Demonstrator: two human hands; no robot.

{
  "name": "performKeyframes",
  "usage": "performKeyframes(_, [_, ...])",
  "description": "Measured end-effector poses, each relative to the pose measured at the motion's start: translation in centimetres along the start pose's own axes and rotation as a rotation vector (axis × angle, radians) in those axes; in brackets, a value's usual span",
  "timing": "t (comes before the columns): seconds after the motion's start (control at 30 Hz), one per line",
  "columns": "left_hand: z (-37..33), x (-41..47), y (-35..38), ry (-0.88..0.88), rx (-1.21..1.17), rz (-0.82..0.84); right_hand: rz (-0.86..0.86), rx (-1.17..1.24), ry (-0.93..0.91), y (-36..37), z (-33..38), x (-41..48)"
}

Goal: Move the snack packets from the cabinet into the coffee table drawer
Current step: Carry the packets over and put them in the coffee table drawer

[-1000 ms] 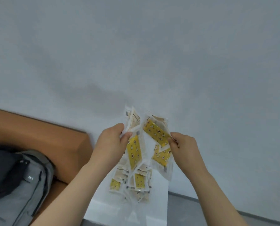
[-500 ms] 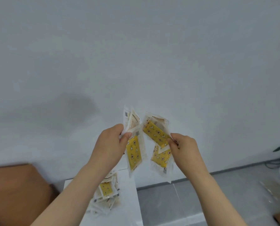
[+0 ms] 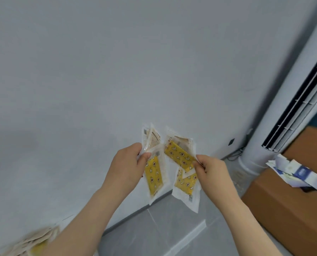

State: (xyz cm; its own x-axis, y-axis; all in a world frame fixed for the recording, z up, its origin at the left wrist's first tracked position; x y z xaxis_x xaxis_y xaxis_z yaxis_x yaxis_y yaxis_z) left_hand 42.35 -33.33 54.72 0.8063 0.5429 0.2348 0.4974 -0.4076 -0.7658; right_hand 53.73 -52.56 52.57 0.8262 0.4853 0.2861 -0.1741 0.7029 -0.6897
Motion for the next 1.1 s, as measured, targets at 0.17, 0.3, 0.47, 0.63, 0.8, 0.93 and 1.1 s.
performKeyframes(0.17, [-8.7, 1.1, 6.8, 0.128, -0.061, 0.121, -0.105, -0.068, 0.13, -8.3, -7.4, -1.9])
performKeyframes(0.3, [-14.2, 2.6, 12.6, 0.236, -0.111, 0.241, -0.201, -0.144, 0.261, -13.5, -13.2, -3.6])
performKeyframes(0.47, [-20.8, 4.7, 20.0, 0.386, -0.157, 0.37, -0.293, -0.207, 0.437, -18.8, -19.2, -5.1])
performKeyframes(0.63, [-27.6, 6.6, 26.4, 0.544, -0.205, 0.489, -0.39, -0.237, 0.626, -23.4, -24.1, -6.2])
performKeyframes(0.8, [-34.4, 6.8, 32.4, 0.681, -0.212, 0.625, -0.505, -0.262, 0.768, -27.4, -28.0, -8.2])
performKeyframes(0.93, [-39.5, 5.4, 37.7, 0.78, -0.203, 0.73, -0.594, -0.275, 0.891, -30.3, -31.3, -11.3])
performKeyframes(1.1, [-46.6, 1.4, 43.9, 0.917, -0.172, 0.849, -0.69, -0.296, 1.016, -34.2, -35.9, -16.1])
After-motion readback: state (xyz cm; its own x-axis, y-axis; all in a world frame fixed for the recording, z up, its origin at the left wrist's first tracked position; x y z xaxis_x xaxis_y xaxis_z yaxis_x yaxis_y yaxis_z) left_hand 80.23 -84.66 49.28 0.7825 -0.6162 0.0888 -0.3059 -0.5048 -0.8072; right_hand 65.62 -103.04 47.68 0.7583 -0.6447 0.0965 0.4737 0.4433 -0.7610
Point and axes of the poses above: each hand's wrist, its own x-axis towards the middle knuckle, its own y-axis out of the palm, z = x × y, the point moved 4 cm from there along x, towards the middle knuckle, and after that the axes turned 5 degrees about x, right-handed, at the moved point
